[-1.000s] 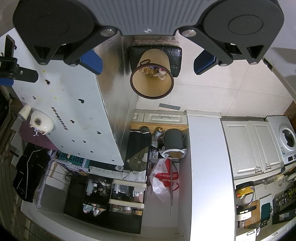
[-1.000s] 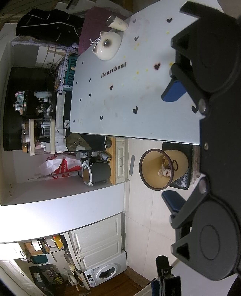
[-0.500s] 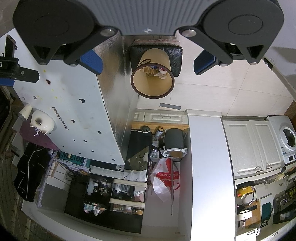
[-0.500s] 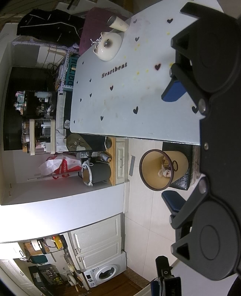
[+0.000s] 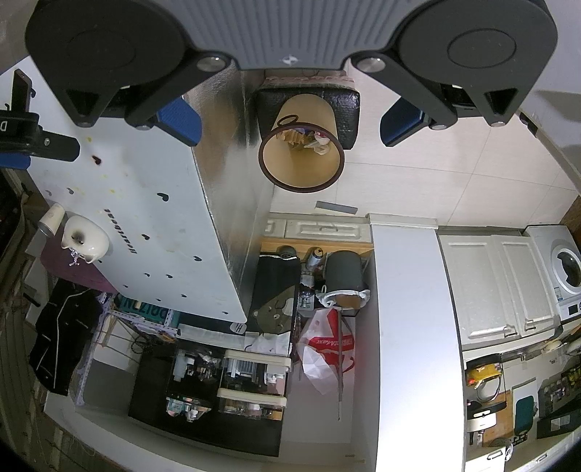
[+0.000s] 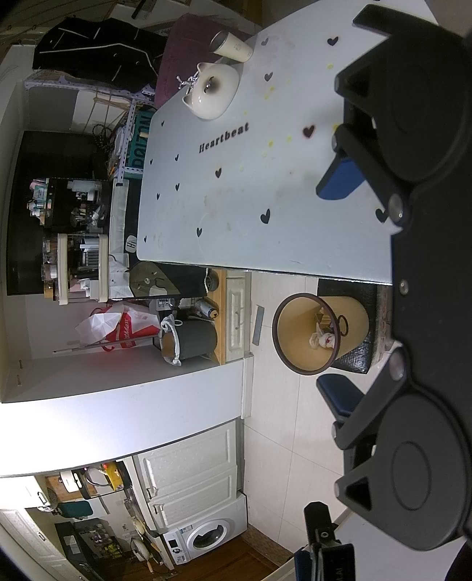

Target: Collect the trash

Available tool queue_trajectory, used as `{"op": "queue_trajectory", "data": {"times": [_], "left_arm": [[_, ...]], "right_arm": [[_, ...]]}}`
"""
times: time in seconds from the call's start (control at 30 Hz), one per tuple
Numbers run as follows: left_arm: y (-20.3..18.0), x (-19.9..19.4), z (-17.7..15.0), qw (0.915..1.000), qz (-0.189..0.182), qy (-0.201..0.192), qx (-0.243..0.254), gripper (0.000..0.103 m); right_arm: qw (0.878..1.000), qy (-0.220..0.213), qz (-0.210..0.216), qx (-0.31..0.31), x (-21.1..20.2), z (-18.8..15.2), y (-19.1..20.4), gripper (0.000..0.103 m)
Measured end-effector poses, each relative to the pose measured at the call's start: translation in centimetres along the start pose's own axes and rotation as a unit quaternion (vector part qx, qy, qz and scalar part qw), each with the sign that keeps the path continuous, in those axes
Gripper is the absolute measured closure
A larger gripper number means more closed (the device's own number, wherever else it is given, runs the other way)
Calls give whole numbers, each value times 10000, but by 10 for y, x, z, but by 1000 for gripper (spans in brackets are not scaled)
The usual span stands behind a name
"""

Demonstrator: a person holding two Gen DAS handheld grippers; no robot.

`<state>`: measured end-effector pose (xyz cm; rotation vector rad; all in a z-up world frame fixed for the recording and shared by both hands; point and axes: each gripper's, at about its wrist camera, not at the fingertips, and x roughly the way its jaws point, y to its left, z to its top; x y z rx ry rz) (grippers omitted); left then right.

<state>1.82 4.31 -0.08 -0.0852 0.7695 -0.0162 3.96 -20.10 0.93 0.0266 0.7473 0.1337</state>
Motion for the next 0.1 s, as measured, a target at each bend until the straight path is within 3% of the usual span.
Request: {"op": "queue_trajectory", "data": {"times": [0.1], "left_arm": [[-3, 1, 2, 10000, 1, -3, 8, 0]], "right_arm": [[10000, 0, -2, 1, 0, 0, 0, 0]]}}
